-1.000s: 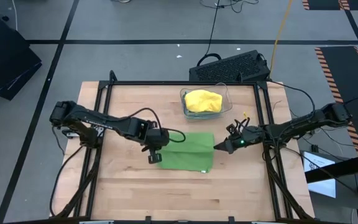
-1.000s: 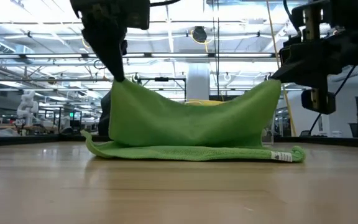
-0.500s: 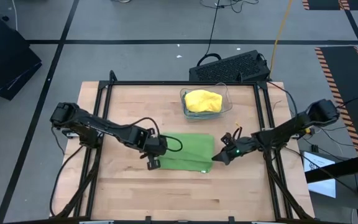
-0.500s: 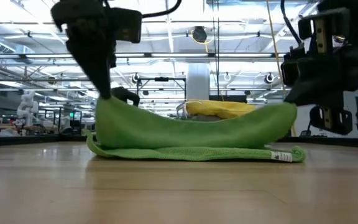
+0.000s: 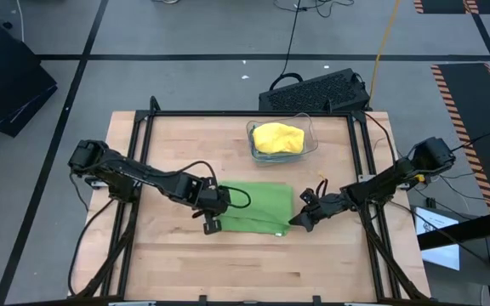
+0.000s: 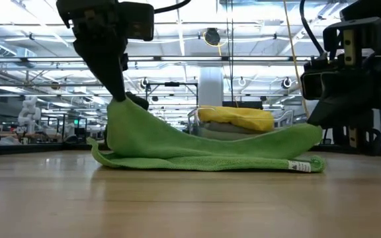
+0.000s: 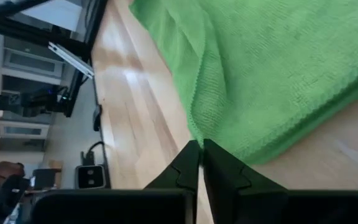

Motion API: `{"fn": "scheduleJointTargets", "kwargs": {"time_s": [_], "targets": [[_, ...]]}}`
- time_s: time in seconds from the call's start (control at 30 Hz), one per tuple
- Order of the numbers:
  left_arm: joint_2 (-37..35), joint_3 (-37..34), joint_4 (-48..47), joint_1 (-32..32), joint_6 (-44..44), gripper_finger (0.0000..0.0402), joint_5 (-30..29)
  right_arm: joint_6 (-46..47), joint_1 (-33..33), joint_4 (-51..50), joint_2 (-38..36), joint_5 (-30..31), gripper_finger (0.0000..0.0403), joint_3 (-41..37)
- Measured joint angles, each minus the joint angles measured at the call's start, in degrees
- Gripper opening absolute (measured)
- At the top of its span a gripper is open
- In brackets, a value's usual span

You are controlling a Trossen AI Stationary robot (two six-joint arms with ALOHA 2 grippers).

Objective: Fold microfiber towels
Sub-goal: Fold the green towel

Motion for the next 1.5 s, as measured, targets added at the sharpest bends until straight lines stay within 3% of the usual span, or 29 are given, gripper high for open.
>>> {"fn": "scheduleJointTargets", "kwargs": {"time_s": [0.27,0.43,0.6,0.73,0.83,1.03,1.2,1.37,1.5], "targets": [[0.0,0.0,0.3,0.0,-0.3,0.0042,2.5,-1.1,0.1,0.3,0.0,0.1,0.0056,0.0],[0.0,0.0,2.1,-0.1,-3.0,0.0092,6.8,-1.2,0.1,0.2,-0.4,-0.6,0.0113,0.0],[0.0,0.5,0.0,0.4,-10.1,0.0145,12.7,-0.7,0.1,0.3,-3.7,-2.9,0.0175,0.0],[-1.6,1.5,0.4,1.6,-17.9,0.016,17.4,0.9,0.1,-2.7,-8.5,-2.9,0.0196,0.0],[-3.0,1.6,2.3,1.5,-21.1,0.0157,13.7,2.2,0.1,-6.0,-12.4,-2.9,0.0194,0.0],[-3.8,0.8,2.7,-0.8,-24.5,0.0133,-0.2,5.2,0.1,-18.1,-21.7,-4.4,0.018,0.0],[-3.8,-0.1,2.8,-0.6,-30.8,0.0117,-2.7,5.9,0.1,-20.5,-27.2,0.8,0.0179,0.0],[-3.6,-0.2,4.4,-0.6,-30.1,0.0104,-5.4,6.3,-0.2,-15.2,-25.1,9.4,0.0178,0.6],[-1.3,-3.6,10.5,0.0,-26.6,0.0094,-6.0,6.2,-1.0,-14.8,-18.6,9.1,0.0178,3.8]]}}
